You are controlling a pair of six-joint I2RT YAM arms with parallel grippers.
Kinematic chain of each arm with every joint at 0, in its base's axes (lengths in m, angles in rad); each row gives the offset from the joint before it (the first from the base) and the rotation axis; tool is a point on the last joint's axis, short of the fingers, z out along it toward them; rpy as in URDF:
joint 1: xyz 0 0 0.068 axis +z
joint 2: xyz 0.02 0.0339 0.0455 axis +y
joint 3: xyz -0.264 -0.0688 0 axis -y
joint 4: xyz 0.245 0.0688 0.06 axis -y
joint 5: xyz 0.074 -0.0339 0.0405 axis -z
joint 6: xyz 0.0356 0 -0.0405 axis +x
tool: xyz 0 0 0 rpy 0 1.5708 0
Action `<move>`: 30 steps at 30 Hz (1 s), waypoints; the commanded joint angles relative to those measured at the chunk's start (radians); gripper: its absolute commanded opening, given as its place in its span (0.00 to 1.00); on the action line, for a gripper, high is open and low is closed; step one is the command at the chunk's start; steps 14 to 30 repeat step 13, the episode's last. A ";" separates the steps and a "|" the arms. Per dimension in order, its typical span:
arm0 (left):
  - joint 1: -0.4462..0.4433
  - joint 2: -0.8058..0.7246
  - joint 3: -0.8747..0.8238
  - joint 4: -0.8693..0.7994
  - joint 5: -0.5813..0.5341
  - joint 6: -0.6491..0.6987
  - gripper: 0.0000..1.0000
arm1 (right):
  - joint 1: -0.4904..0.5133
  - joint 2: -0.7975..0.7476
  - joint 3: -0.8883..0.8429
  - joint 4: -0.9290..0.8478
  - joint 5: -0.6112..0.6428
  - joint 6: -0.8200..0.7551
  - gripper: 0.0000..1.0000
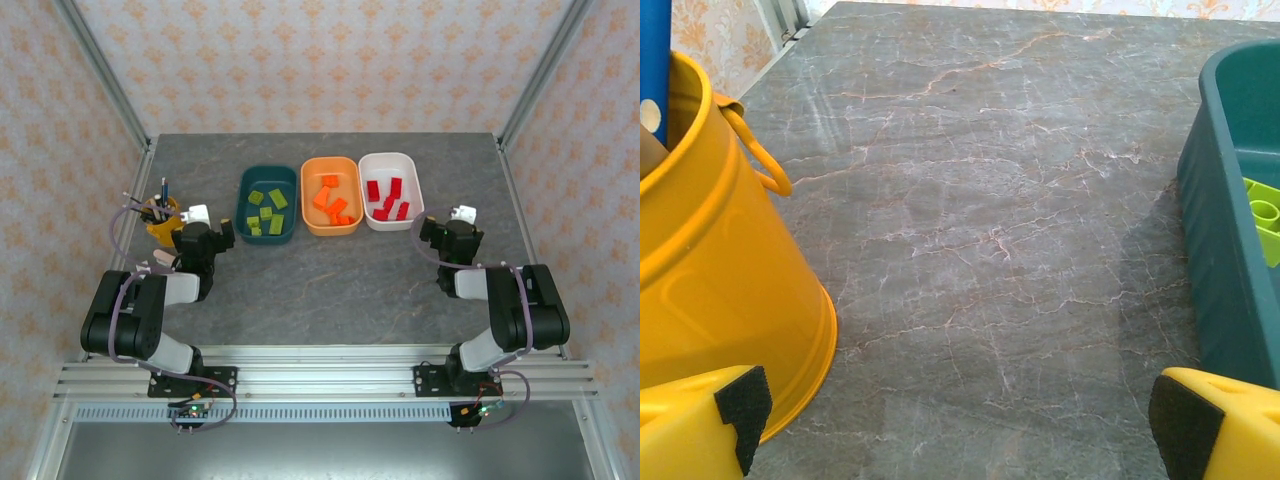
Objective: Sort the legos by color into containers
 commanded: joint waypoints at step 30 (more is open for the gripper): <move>-0.013 0.005 0.013 0.045 -0.032 0.019 1.00 | -0.010 0.001 0.011 0.027 -0.021 0.009 0.99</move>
